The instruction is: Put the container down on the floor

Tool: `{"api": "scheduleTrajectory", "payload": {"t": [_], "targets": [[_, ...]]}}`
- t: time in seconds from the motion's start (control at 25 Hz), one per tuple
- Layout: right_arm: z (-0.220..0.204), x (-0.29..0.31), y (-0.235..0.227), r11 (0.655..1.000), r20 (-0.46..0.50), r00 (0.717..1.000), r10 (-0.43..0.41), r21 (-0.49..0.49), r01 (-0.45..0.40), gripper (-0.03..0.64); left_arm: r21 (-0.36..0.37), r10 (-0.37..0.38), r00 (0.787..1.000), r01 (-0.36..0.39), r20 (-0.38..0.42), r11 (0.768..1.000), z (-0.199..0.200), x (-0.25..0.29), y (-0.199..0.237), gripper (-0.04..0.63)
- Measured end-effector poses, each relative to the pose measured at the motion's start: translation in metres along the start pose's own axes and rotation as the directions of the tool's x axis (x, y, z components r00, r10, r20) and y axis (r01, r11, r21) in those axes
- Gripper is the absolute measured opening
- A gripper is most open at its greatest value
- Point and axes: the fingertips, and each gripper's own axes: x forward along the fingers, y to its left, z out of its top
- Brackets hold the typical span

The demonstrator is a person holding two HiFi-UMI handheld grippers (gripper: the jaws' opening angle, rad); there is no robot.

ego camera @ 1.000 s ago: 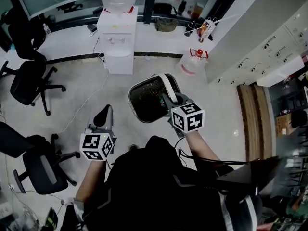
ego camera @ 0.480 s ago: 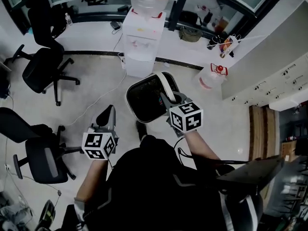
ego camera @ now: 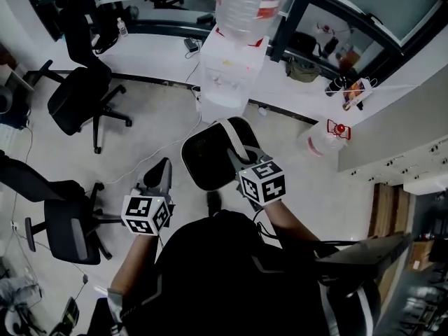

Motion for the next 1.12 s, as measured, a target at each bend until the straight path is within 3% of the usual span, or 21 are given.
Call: {"api": "scheduleTrajectory", "payload": {"t": [0.32,0.72,1.12], "targets": [[0.020,0.049,-0.030,0.994,-0.028,0.994,0.102,-0.028,-0.102,0.006,0.006,0.047,0.998,-0.047,-0.046,0.999,0.009,0.057,0.016,0.007],[0.051,0.100,-0.061,0.985,-0.044,0.986,0.160,-0.064,-0.163,0.006,0.009,0.106,0.994,-0.106,-0.009,0.994,0.036,0.107,0.042,0.008],[0.074,0.151,-0.064,0.974,-0.065,0.977,0.201,-0.090,-0.206,0.008,0.007,0.155,0.987,-0.155,0.035,0.988,0.056,0.129,0.083,0.008]]}}
